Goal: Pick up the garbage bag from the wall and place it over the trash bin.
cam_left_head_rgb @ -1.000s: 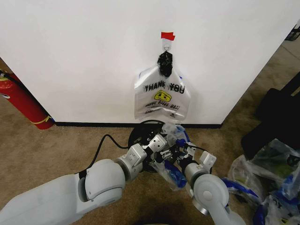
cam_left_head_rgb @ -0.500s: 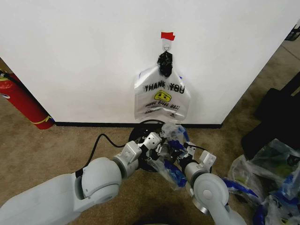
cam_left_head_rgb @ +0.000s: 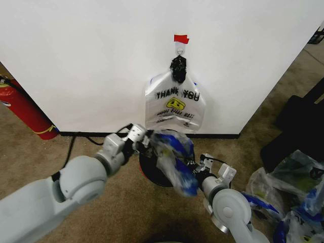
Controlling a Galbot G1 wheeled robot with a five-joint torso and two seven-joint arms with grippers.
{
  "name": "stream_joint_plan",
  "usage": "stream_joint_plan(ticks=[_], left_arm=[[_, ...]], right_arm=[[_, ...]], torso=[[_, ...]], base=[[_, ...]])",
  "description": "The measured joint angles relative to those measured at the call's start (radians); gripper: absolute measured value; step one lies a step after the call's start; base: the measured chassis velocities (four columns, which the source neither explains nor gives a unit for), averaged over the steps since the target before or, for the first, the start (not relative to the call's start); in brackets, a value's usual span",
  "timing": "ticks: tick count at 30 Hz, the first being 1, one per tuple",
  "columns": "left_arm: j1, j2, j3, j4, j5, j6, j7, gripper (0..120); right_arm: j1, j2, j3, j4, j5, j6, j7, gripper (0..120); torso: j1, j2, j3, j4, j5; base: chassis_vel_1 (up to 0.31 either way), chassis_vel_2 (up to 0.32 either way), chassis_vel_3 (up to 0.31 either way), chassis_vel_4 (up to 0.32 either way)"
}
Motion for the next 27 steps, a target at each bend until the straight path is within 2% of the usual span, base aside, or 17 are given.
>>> stream_joint_plan(ticks=[3, 7, 12, 15, 16, 18, 22, 23, 27], left_arm=[[0.096, 0.047, -0.064, -0.015, 0.005, -0.01, 0.01, 0], [0.164, 0.066, -0.109, -0.017, 0.024, -0.016, 0.02, 0], [0.172, 0.067, -0.125, -0.009, 0.026, -0.017, 0.0, 0], [0.175, 0.065, -0.138, -0.059, -0.002, -0.001, -0.031, 1], [0.186, 0.063, -0.147, -0.085, -0.01, 0.007, -0.04, 8], [0.199, 0.061, -0.155, -0.106, -0.016, 0.012, -0.047, 11], [0.27, 0.054, -0.207, -0.17, -0.045, 0.03, -0.076, 30], [0.27, 0.054, -0.207, -0.17, -0.045, 0.03, -0.076, 30], [0.31, 0.035, -0.264, -0.191, -0.104, 0.042, -0.116, 46]], right_arm=[[0.0, -0.01, -0.001, 0.004, 0.009, 0.001, -0.006, 0], [-0.006, -0.019, 0.002, 0.014, 0.013, 0.003, -0.016, 0], [-0.014, -0.02, 0.003, 0.022, 0.013, 0.003, -0.017, 0], [-0.019, -0.017, 0.005, 0.023, 0.01, 0.006, -0.017, 0], [-0.02, -0.016, 0.008, 0.023, 0.009, 0.008, -0.016, 0], [-0.02, -0.015, 0.012, 0.022, 0.008, 0.011, -0.015, 0], [-0.021, -0.015, 0.027, 0.021, 0.01, 0.018, -0.012, 0], [-0.021, -0.015, 0.027, 0.021, 0.01, 0.018, -0.012, 0], [-0.015, -0.01, 0.041, 0.016, 0.017, 0.026, -0.007, 0]], torso=[[0.0, 0.0, 0.0, 0.0007, -0.0002], [0.0, 0.0, 0.0, 0.0006, -0.0002], [0.0, 0.0, 0.0, 0.0003, -0.0003], [0.0, 0.0, 0.0, 0.0002, 0.0001], [0.0, 0.0, 0.0, 0.0002, 0.0002], [0.0, 0.0, 0.0, 0.0002, 0.0001], [0.0, 0.0, 0.0, 0.0004, 0.0], [0.0, 0.0, 0.0, 0.0004, 0.0], [0.0, 0.0, 0.0, 0.0005, -0.0003]], base=[[0.0, 0.0, 0.0, 0.0], [0.0, 0.0, 0.0, 0.0], [0.0, 0.0, 0.0, 0.0], [0.0, 0.0, 0.0, 0.0], [0.0, 0.0, 0.0, 0.0], [0.0, 0.0, 0.0, 0.0], [0.0, 0.0, 0.0, 0.0], [0.0, 0.0, 0.0, 0.0], [0.0, 0.0, 0.0, 0.0]])
